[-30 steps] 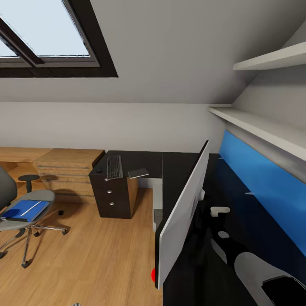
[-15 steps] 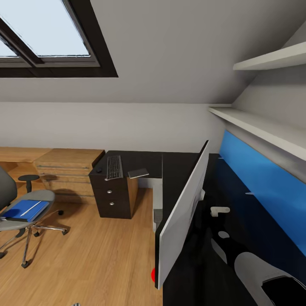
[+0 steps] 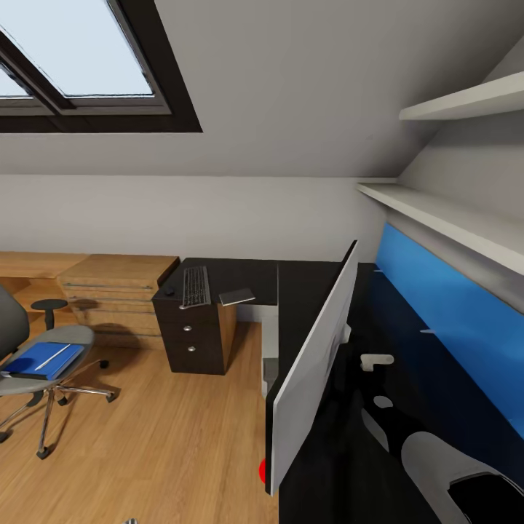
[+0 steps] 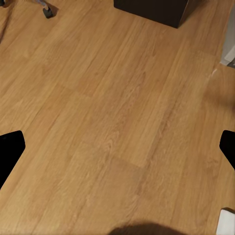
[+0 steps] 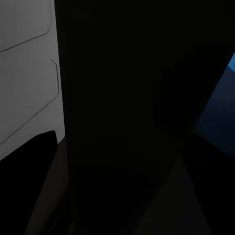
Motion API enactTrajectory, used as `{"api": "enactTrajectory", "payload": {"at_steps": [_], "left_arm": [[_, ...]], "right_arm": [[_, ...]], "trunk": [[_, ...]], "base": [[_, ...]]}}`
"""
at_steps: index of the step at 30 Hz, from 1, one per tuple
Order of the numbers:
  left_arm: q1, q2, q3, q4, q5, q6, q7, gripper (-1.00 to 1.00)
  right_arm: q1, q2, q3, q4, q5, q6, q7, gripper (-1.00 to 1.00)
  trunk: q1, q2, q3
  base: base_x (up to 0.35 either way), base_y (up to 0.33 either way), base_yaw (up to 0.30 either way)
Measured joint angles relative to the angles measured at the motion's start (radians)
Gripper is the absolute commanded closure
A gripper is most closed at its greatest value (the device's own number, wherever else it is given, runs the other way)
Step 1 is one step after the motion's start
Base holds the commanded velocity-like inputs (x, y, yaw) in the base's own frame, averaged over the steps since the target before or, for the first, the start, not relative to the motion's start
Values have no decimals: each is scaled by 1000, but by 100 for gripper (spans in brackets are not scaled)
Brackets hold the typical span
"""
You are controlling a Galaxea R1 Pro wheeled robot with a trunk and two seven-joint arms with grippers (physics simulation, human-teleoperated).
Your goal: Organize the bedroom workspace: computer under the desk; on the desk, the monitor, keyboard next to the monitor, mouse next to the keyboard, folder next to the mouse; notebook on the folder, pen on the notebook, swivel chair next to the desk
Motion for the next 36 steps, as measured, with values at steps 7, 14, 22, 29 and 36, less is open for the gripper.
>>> {"api": "enactTrajectory", "payload": {"at_steps": [7, 14, 22, 29, 36], "left_arm": [[0, 1, 4, -1, 0, 0, -1, -100], [0, 1, 8, -1, 0, 0, -2, -100], [0, 1, 94, -3, 1, 0, -2, -100], [0, 1, 101, -4, 2, 0, -2, -100], [0, 1, 101, -4, 1, 0, -2, -100]], "right_arm": [[0, 0, 3, 1, -5, -2, 1, 100], [0, 0, 3, 1, -5, -2, 1, 100], [0, -1, -1, -1, 3, 1, 2, 100], [0, -3, -2, 0, 1, 0, 2, 100], [0, -3, -3, -1, 6, 1, 3, 100]], "trunk": [[0, 0, 0], [0, 0, 0], [0, 0, 0], [1, 0, 0], [0, 0, 0]], "base": [[0, 0, 0], [0, 0, 0], [0, 0, 0], [-197, 0, 0], [-247, -104, 0]]}}
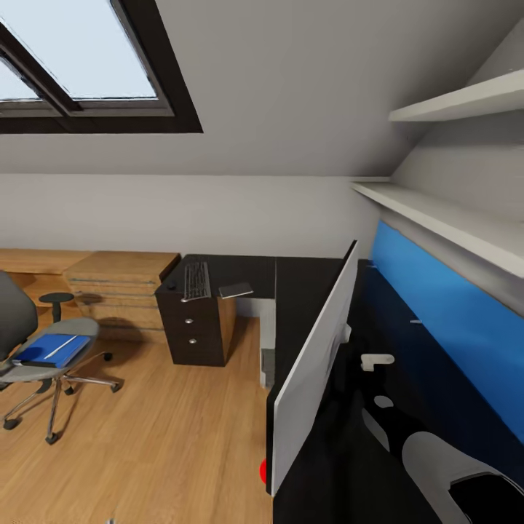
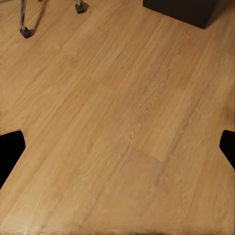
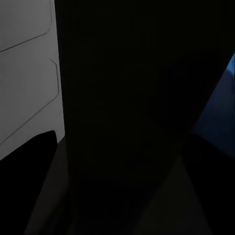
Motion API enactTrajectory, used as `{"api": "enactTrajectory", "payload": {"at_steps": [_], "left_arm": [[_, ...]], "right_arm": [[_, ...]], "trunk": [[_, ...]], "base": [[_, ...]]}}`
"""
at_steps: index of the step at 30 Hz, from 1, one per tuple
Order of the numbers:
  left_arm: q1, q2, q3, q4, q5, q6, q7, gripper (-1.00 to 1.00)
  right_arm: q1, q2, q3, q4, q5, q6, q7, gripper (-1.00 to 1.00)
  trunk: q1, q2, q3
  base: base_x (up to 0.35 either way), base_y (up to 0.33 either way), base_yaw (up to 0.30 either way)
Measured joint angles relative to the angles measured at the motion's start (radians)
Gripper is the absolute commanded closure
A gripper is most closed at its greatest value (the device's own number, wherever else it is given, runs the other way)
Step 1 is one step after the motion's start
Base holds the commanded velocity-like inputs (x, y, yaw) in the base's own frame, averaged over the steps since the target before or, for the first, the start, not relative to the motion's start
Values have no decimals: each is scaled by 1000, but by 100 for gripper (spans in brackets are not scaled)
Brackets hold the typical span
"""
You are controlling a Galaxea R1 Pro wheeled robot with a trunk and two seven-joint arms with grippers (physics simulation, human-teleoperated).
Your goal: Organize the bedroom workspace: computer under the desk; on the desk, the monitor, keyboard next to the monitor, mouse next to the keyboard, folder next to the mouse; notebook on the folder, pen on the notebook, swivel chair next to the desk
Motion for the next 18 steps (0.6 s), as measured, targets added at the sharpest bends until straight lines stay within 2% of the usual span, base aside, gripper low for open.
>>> {"api": "enactTrajectory", "payload": {"at_steps": [2, 4, 8, 12, 14, 15, 16, 17, 18], "left_arm": [[0, 0, 3, 1, 0, 0, 0, -100], [0, 0, 27, 1, 1, 0, 0, -100], [0, 0, 51, 1, 1, 1, -1, -100], [0, 0, 58, 0, 1, 1, 0, -100], [0, 0, 60, 0, 2, 2, 0, -100], [0, -2, 104, -138, 1, 75, 0, -100], [0, -3, 116, -195, 1, 109, 0, -100], [0, -4, 133, -250, 0, 185, -1, -100], [1, -2, 157, -386, 0, 413, -1, -100]], "right_arm": [[0, 0, 0, 0, 2, 1, 0, 100], [0, 0, 0, 0, 3, 1, 0, 100], [0, 0, 0, 0, 4, 1, 1, 100], [0, -1, -1, 0, 3, 1, 0, 100], [0, -3, -1, 0, 1, 1, 0, 100], [0, -7, 0, 1, -4, 1, -1, 100], [0, -8, -3, 2, -10, -1, -2, 100], [0, -9, -5, 1, -4, 0, 0, 100], [0, -10, -6, 0, 0, 1, 1, 100]], "trunk": [[0, 0, 0], [0, 0, 0], [0, 0, 0], [0, 0, 0], [0, 0, 0], [-1, -1, 0], [0, 0, 0], [0, 0, 0], [0, 0, 0]], "base": [[-134, -278, 0], [-67, -313, 0], [-26, -330, 0], [-7, -318, 0], [-1, -122, 0], [0, -19, 0], [0, -12, 0], [0, -3, 0], [0, -3, 0]]}}
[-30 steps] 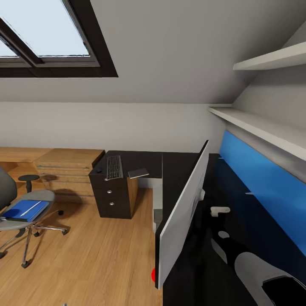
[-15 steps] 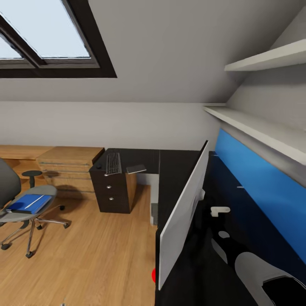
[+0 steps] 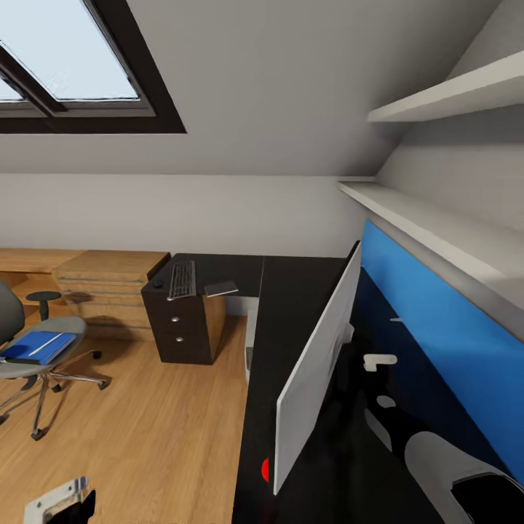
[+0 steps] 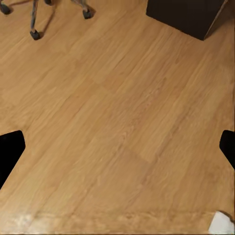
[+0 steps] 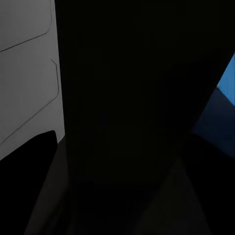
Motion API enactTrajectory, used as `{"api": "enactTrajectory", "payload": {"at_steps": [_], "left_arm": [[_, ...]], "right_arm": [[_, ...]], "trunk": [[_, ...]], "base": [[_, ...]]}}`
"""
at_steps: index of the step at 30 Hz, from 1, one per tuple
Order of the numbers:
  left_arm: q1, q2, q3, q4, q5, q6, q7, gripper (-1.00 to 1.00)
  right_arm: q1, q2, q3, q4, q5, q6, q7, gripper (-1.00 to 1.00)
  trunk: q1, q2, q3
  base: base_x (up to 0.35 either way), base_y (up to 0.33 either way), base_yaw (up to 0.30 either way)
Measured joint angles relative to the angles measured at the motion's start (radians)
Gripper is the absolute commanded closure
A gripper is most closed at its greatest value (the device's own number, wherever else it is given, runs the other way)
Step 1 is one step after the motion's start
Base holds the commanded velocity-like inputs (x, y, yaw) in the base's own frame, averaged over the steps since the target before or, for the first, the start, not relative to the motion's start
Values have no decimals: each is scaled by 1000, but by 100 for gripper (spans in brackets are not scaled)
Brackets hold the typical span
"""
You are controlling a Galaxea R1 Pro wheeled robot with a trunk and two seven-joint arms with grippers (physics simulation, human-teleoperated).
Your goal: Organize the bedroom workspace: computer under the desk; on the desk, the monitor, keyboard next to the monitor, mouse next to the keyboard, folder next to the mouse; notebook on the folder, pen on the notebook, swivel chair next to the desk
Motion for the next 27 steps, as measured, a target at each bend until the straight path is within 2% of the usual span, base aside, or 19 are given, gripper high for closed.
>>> {"api": "enactTrajectory", "payload": {"at_steps": [2, 3, 4, 7, 10, 14, 27], "left_arm": [[-6, 1, 4, -47, 2, 91, 0, -100], [-41, -1, 6, -64, 11, 147, 0, -100], [-60, -2, 6, -68, 14, 168, 0, -100], [-179, -3, 7, -77, 50, 354, 0, -100], [-220, -4, 6, -77, 62, 430, 0, -100], [-237, -5, -5, -60, 66, 461, -1, -100], [-240, -5, -4, -56, 66, 467, 0, -100]], "right_arm": [[0, 0, 0, 0, 0, 0, 0, 100], [0, 0, 0, 0, 1, 0, -1, 100], [0, 0, 0, 0, 1, 0, -1, 100], [0, -1, -1, 0, 1, 0, -1, 100], [0, -1, 0, 0, 0, 0, -1, 100], [0, -1, 0, 0, -1, 1, -2, 100], [0, 0, -1, -1, 2, 1, -2, 100]], "trunk": [[0, 0, 0], [0, 0, 0], [0, 0, 0], [0, 0, 0], [0, 0, 0], [0, 0, 0], [0, 0, 0]], "base": [[0, -1, 0], [0, 0, 0], [0, 0, 0], [0, 0, 0], [0, 0, 0], [0, 0, 0], [0, 0, 0]]}}
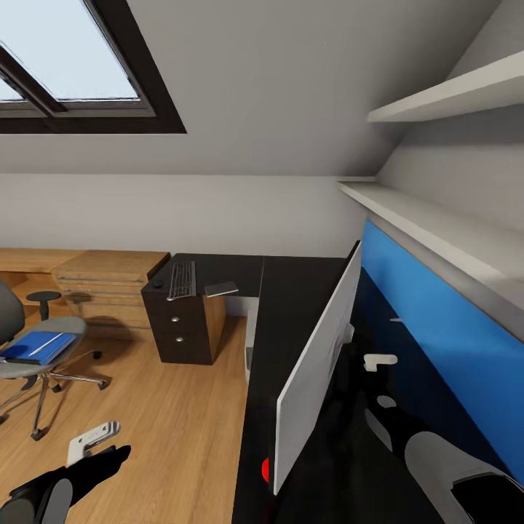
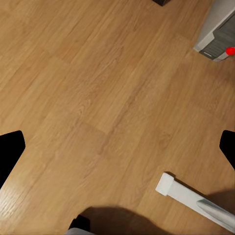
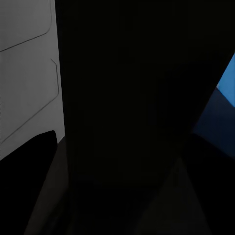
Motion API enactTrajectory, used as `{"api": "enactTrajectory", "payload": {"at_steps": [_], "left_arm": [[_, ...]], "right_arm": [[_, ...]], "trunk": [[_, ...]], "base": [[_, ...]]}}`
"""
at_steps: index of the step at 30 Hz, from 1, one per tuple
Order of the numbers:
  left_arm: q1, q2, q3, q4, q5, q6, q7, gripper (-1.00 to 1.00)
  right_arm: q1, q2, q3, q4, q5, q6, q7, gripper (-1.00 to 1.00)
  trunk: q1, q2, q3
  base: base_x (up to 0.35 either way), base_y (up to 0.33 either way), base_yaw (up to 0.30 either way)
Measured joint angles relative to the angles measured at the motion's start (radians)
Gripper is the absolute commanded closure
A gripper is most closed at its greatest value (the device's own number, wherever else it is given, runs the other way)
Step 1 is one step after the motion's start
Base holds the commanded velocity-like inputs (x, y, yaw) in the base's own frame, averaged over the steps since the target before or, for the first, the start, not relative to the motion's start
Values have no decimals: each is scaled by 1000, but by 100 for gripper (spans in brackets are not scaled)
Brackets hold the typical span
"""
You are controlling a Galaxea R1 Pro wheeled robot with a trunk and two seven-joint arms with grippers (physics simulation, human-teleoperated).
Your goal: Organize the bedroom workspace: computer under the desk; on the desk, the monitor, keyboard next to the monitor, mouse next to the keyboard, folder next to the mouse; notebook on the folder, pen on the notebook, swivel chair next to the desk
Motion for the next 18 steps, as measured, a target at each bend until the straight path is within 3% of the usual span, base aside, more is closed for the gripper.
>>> {"api": "enactTrajectory", "payload": {"at_steps": [9, 18], "left_arm": [[0, 0, -1, 0, 0, -1, 1, -100], [0, 0, -1, 0, 0, -1, 2, -100]], "right_arm": [[0, -4, 0, 1, -7, -2, -1, 100], [0, -7, -2, 1, -6, -2, -1, 100]], "trunk": [[0, 0, 0], [0, 0, 0]], "base": [[0, -16, -183], [0, -246, -10]]}}
